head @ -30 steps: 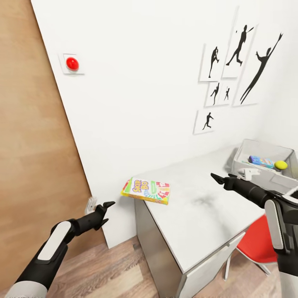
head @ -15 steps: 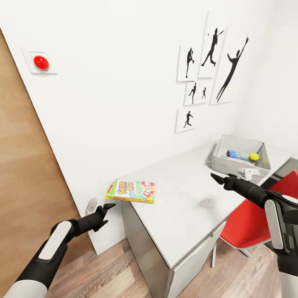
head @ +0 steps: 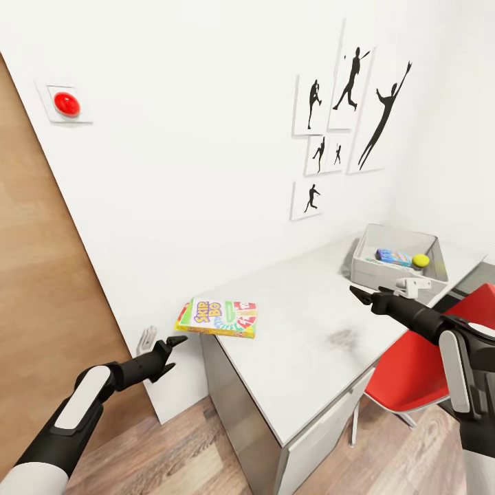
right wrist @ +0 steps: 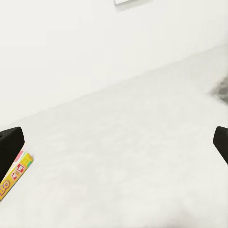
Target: Put all the toys in the child's room - the three board games (two on the bed and one on the table), the two jigsaw puzzles on the table, and the tennis ball on the table - inside the toy box on the table in the child's room.
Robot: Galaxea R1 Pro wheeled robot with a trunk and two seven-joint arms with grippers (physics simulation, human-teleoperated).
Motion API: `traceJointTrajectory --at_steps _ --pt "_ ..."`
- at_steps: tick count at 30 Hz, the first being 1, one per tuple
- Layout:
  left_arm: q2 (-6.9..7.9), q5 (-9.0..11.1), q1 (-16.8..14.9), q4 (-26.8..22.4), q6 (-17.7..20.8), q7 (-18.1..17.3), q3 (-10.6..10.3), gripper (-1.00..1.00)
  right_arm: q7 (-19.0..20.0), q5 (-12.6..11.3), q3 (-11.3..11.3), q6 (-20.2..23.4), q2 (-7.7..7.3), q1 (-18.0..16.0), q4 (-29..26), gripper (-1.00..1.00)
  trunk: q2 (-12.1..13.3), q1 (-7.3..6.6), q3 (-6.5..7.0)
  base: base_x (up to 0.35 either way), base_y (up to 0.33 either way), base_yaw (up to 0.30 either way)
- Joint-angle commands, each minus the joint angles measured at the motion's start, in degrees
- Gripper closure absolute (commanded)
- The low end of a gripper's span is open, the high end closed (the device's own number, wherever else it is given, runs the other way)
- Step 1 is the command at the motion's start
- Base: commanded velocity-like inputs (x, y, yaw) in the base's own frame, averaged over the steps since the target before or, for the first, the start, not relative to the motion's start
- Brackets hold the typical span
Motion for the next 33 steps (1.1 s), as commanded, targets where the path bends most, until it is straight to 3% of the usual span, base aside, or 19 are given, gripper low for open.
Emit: traceJointTrajectory --at_steps 1,14,18,24,25,33 --pt "0.02 0.6 0.0 -0.1 0.1 0.2 0.0 -1.0 0.0 -0.4 -0.1 0.5 0.0 -0.1 0.0 -1.0 0.0 0.0 -0.06 0.0 0.0 0.0" --pt "0.02 0.6 0.0 -0.1 0.1 -1.0 0.0 -1.0 0.0 -0.4 -0.1 0.5 0.0 -0.1 0.0 -1.0 0.0 0.0 -0.06 0.0 0.0 0.0" --pt "-0.78 1.0 1.3 -1.0 0.3 0.3 0.6 -1.0 -0.2 -0.4 0.2 1.0 0.53 0.0 -0.1 -1.0 0.0 0.0 -0.06 0.0 0.0 0.0" --pt "-0.62 0.8 2.2 -0.9 1.2 -1.7 0.8 -1.0 -0.2 -0.4 0.4 1.2 0.74 0.1 -0.1 -1.0 0.0 0.0 -0.06 0.0 0.158 0.0" --pt "-0.55 0.8 2.2 -0.8 1.3 -5.5 0.8 -1.0 -0.3 -0.4 0.4 1.2 0.75 0.1 -0.1 -1.0 0.0 0.0 -0.06 0.0 0.279 0.0" --pt "0.93 0.7 2.7 -0.4 3.4 -12.7 0.8 -1.0 -0.3 -0.2 0.9 1.1 0.78 0.1 -0.1 -1.0 0.0 0.0 -0.06 0.06 0.263 0.0"
